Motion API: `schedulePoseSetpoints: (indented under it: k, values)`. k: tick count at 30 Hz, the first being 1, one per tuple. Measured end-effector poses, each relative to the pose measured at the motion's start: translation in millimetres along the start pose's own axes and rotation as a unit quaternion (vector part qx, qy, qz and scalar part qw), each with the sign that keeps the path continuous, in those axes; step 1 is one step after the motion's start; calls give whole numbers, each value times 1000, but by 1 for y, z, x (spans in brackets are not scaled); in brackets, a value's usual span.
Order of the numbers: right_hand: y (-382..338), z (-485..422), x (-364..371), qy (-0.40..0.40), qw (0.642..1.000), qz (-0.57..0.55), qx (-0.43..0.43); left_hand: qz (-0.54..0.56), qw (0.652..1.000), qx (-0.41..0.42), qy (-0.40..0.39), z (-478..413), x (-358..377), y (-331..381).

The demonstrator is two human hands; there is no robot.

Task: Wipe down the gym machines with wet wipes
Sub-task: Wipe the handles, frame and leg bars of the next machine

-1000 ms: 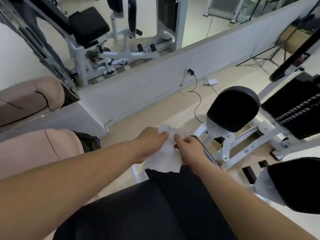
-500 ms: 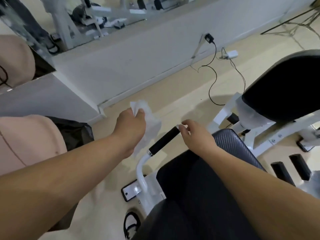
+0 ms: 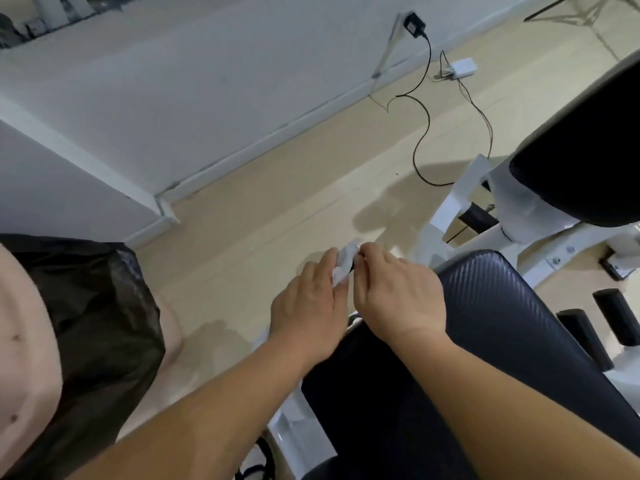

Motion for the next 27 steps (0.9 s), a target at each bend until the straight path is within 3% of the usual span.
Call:
schedulePoseSetpoints:
  k: [2, 5, 6, 8, 10, 11, 13, 15, 17, 19, 21, 22, 27]
  values:
    - [0, -2, 1, 7, 1000, 2, 6, -17, 1000, -5, 22, -10, -5, 2]
    - [-2, -2, -3, 17, 1000, 25, 4, 50, 995, -68, -44, -30, -2, -10]
    - [-3, -2, -4, 24, 999, 26, 3, 128, 984, -100, -79, -37, 3, -19]
    - [-3, -1, -5, 26, 999, 32, 5, 303, 923, -156, -179, -41, 24, -31]
    - [-2, -2, -4, 23, 999, 39, 6, 365, 881, -164, -253, -37, 38, -35]
    - [-2, -2, -3, 23, 999, 43, 5, 365, 878, -166, -262, -38, 39, -37]
    - [-3, -2, -2, 20, 999, 48, 7, 334, 904, -166, -207, -43, 31, -36]
    - [-2, -2, -2, 14, 999, 44, 12, 227, 959, -149, -86, -38, 11, -35]
    - [-2, -2, -2, 10, 999, 34, 16, 76, 994, -60, 42, -11, -1, -23]
    - [-2, -2, -2, 0, 1000, 20, 11, 14, 990, 75, 120, 25, 0, 3]
    - [-3, -2, -1, -5, 1000, 14, 9, -55, 975, 165, 136, 44, 13, 11]
    - [-3, -1, -2, 2, 1000, 13, 9, -66, 977, 170, 108, 41, 17, 9]
    - [-3, 1, -4, 30, 999, 23, 11, 57, 998, -28, 7, -14, 2, -21]
Point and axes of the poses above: each hand's wrist, its own z-axis away from the middle knuckle, its own x-axis out of the palm, y = z × x, the point moved 9 cm from there along -z, towards the middle knuckle, and after that the axes turned 3 degrees about x, right-handed, at the moved point
